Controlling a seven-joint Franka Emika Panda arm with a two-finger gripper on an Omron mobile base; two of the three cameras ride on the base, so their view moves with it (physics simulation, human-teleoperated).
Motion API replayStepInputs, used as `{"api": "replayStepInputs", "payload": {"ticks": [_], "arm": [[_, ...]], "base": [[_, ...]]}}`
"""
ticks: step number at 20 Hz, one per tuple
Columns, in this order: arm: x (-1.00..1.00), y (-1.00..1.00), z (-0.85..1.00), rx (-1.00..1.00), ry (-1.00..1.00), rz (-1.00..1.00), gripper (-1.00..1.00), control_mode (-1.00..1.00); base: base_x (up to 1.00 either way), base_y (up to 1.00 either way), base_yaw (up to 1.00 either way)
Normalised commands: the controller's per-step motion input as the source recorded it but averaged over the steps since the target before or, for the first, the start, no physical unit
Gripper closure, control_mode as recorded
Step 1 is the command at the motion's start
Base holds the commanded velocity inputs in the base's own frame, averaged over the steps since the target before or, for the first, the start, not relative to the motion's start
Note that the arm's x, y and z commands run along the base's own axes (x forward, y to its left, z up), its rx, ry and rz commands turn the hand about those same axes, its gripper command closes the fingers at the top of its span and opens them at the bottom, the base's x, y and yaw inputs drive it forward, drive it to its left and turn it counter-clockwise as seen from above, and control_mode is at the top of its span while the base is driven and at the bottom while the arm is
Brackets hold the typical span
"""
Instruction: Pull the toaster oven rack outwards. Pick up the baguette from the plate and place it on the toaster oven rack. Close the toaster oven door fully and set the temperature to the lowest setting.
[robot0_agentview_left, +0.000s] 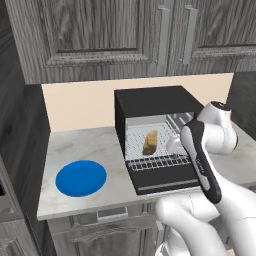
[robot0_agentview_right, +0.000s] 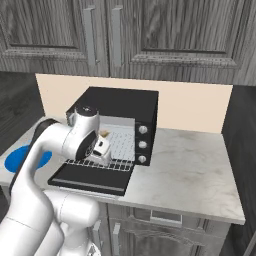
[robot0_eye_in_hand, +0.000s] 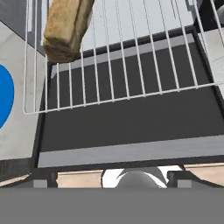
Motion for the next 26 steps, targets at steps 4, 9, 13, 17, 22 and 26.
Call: {"api": "replayStepInputs", "payload": {"ticks": [4,9,13,17,22,26], "arm": [[-0.06,-0.17,-0.11,-0.04,-0.08,0.11,-1.0,-1.0],[0.0,0.0,-0.26,-0.06,0.0,0.16,-1.0,-1.0],[0.0,0.0,-0.05,-0.16,0.0,0.1,-1.0,-1.0],[0.05,0.0,-0.05,-0.13,0.0,0.02,-1.0,-1.0],[0.08,0.0,-0.16,-0.05,0.0,0.0,-1.0,-1.0],[0.0,0.0,-0.18,0.0,-0.01,0.0,-1.0,-1.0]], "base": [[0.0,0.0,0.0],[0.0,0.0,0.0],[0.0,0.0,0.0],[0.0,0.0,0.0],[0.0,0.0,0.0],[0.0,0.0,0.0]]}}
